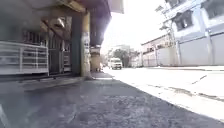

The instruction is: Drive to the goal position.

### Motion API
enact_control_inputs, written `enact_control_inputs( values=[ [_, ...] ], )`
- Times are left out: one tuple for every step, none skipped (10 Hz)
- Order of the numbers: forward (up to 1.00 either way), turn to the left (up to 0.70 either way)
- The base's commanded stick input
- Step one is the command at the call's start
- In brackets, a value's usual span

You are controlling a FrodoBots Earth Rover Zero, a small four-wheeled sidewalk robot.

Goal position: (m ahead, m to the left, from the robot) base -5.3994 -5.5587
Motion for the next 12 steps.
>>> enact_control_inputs(
  values=[
    [0.96,-0.39],
    [0.96,-0.39],
    [0.96,-0.39],
    [0.96,-0.39],
    [0.96,-0.39],
    [0.96,-0.34],
    [0.96,-0.03],
    [0.96,-0.01],
    [0.97,-0.01],
    [1.0,-0.01],
    [1.0,0.12],
    [1.0,0.29]
  ],
)
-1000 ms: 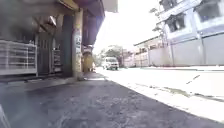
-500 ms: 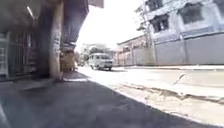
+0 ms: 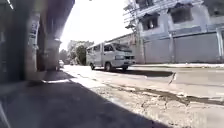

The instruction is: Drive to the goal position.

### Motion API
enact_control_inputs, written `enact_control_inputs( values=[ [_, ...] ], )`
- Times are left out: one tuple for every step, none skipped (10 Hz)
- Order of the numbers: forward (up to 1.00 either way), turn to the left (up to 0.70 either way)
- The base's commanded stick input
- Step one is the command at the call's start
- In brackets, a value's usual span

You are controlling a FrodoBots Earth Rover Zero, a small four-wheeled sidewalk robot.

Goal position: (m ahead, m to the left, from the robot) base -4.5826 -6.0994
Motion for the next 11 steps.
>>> enact_control_inputs(
  values=[
    [1.0,0.39],
    [1.0,0.39],
    [1.0,0.39],
    [1.0,0.39],
    [1.0,0.39],
    [1.0,0.39],
    [1.0,0.39],
    [1.0,0.39],
    [1.0,0.39],
    [1.0,0.39],
    [1.0,0.39]
  ],
)
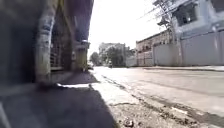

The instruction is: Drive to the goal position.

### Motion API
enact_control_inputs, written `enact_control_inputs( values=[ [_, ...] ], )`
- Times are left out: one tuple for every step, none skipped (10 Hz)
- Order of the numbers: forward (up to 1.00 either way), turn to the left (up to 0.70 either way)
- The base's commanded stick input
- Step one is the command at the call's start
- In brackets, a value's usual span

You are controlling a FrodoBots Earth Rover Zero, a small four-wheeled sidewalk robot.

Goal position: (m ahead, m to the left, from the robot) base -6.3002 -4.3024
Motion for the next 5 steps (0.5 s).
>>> enact_control_inputs(
  values=[
    [1.0,0.39],
    [1.0,0.39],
    [1.0,0.39],
    [1.0,0.39],
    [1.0,0.39]
  ],
)
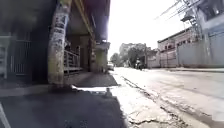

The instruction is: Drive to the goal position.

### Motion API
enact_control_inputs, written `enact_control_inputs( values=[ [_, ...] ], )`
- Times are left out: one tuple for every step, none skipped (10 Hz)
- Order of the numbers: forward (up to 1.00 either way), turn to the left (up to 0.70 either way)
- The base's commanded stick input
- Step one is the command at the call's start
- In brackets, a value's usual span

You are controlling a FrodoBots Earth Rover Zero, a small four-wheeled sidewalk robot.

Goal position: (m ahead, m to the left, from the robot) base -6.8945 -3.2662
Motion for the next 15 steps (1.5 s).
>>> enact_control_inputs(
  values=[
    [1.0,0.39],
    [1.0,0.39],
    [1.0,0.39],
    [1.0,0.35],
    [1.0,0.1],
    [0.99,-0.01],
    [0.98,-0.01],
    [0.98,-0.01],
    [0.98,-0.01],
    [0.98,-0.01],
    [0.98,-0.01],
    [0.98,-0.01],
    [0.98,-0.01],
    [0.98,-0.01],
    [0.98,-0.01]
  ],
)
